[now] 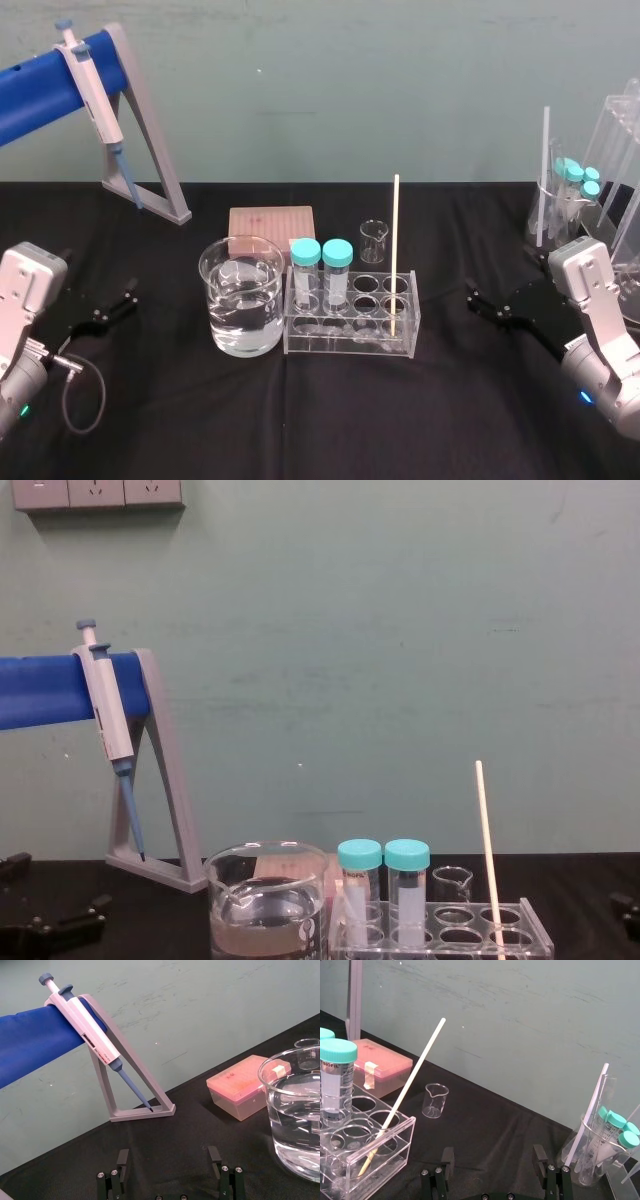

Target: Hold the thermometer with one hand and immerse one end into the beaker, then reinsert it into the test tube rack.

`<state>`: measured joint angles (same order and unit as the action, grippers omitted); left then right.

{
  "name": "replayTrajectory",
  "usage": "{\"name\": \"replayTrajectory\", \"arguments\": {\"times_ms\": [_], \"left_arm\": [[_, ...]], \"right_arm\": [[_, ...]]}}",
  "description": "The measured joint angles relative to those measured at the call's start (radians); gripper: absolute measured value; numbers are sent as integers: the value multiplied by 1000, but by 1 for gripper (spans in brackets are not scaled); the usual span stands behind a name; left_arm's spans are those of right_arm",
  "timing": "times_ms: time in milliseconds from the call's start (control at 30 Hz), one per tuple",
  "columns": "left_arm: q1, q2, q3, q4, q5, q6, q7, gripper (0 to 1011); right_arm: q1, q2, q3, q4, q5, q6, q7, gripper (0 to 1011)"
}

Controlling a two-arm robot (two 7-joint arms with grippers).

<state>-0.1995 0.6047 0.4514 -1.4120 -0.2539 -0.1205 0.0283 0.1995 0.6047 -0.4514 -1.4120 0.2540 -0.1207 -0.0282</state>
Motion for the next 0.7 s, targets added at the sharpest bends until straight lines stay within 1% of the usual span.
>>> {"name": "replayTrajectory", "arguments": {"times_ms": [700], "left_arm": [[0,0,0,0,0,0,0,1004]], "right_arm": [[0,0,0,0,0,0,0,1000]]}}
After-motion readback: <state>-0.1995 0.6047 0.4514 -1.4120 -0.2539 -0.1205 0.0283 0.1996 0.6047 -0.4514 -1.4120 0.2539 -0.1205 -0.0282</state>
